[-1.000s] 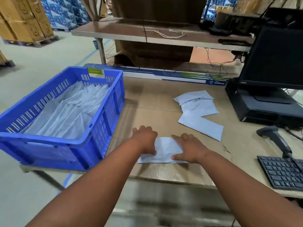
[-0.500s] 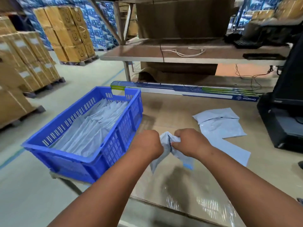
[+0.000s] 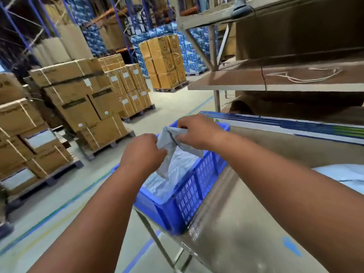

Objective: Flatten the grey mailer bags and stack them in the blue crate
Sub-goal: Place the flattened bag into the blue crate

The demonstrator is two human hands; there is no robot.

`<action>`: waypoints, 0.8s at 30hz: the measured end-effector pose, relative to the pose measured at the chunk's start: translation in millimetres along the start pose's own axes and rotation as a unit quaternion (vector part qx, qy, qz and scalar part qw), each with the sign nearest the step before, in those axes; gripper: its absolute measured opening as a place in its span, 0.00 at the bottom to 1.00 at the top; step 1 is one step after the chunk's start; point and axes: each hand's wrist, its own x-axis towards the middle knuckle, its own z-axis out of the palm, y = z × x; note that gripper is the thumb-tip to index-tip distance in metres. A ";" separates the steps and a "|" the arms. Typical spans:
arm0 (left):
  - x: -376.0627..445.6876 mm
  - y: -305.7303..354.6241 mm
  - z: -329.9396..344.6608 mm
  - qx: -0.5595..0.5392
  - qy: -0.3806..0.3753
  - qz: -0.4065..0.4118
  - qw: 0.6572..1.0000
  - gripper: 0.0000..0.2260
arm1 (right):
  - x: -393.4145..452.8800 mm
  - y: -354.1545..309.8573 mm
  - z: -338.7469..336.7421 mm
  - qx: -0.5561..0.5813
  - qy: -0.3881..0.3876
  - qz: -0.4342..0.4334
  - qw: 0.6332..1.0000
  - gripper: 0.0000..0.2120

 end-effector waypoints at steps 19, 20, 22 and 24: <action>78.1 -87.7 153.9 0.129 -0.429 0.152 0.881 0.11 | 100.5 44.7 186.3 -0.217 -0.546 0.026 0.809 0.13; 80.5 -89.4 157.1 0.134 -0.436 0.158 0.876 0.13 | 103.0 43.2 192.4 -0.232 -0.557 0.015 0.797 0.16; 83.9 -92.4 161.6 0.147 -0.445 0.168 0.867 0.14 | 107.5 40.7 202.9 -0.272 -0.558 -0.018 0.784 0.17; 84.5 -92.1 165.1 0.165 -0.457 0.173 0.857 0.12 | 111.8 41.8 208.9 -0.310 -0.522 -0.055 0.793 0.14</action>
